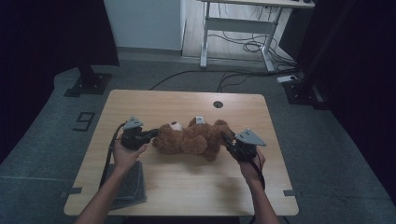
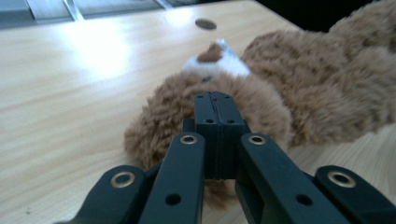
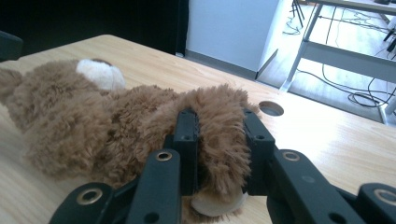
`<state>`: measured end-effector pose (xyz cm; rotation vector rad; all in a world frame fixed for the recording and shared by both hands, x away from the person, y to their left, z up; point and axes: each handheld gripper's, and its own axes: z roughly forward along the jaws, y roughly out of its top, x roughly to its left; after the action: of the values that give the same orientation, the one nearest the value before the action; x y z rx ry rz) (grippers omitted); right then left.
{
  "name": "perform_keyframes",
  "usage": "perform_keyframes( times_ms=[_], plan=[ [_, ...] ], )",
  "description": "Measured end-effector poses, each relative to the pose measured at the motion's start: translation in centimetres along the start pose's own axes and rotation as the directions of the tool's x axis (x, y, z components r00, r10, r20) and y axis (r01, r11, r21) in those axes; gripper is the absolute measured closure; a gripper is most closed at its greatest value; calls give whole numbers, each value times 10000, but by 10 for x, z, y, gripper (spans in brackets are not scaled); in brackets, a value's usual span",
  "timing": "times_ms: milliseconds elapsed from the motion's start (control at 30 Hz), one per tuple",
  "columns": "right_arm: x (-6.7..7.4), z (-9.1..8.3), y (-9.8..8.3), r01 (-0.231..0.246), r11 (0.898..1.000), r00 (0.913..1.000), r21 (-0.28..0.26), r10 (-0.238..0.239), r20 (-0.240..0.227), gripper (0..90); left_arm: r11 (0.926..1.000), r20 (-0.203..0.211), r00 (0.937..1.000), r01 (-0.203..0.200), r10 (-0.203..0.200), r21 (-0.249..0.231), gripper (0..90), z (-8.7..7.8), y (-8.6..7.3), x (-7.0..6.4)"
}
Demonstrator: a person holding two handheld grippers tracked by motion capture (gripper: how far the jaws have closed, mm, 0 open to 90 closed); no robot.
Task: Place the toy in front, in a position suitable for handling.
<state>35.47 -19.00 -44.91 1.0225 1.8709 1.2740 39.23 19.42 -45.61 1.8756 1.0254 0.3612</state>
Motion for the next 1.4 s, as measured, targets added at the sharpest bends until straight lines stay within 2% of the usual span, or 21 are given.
perform_keyframes(
  times_ms=[167, 233, 267, 433, 767, 933, 1067, 1233, 1300, 1367, 1400],
  plan=[
    [-3, -2, -8, -120, 9999, 9999, 27, 120, -59, 717, 9990, -32, 10000, -46, 48, 444, 842, 14, -10, 1],
    [-3, -3, -9, -130, 9999, 9999, 30, 130, -68, 716, 9986, -84, 9999, -107, 112, 512, 827, 15, -11, 1],
    [-4, -3, -11, -146, 9999, 9998, 48, 147, -102, 714, 9984, -91, 9998, -150, 155, 544, 787, 16, -13, 1],
    [-5, -4, -15, -169, 9998, 9997, 85, 170, -178, 699, 9984, 123, 9998, -154, 148, 539, 701, 13, -17, 2],
    [-6, -10, -34, -475, 9987, 9984, 193, 480, -308, 673, 9977, 448, 9990, -50, 19, 679, 718, 13, -26, -4],
    [-10, -12, -45, -883, 9959, 9954, 204, 890, -361, 663, 9974, 629, 9980, -9, -36, 717, 720, 14, -28, -8],
    [-9, -14, -57, -1129, 9934, 9924, 185, 1137, -476, 635, 9976, 477, 9988, -85, 52, 694, 712, 13, -31, -11],
    [-11, -14, -59, -1290, 9916, 9896, 111, 1294, -631, 618, 9973, 289, 9996, -55, 34, 735, 682, 8, -31, -14],
    [-12, -15, -59, -1259, 9920, 9896, 64, 1261, -699, 605, 9977, 181, 9998, -130, 118, 664, 648, 3, -28, -16],
    [-12, -16, -61, -1285, 9917, 9889, 11, 1283, -745, 588, 9980, -130, 9995, -277, 285, 570, 556, -5, -28, -20],
    [-12, -16, -62, -1335, 9910, 9882, 11, 1332, -761, 578, 9977, -297, 9988, -380, 397, 555, 538, -10, -28, -21]
  ],
)
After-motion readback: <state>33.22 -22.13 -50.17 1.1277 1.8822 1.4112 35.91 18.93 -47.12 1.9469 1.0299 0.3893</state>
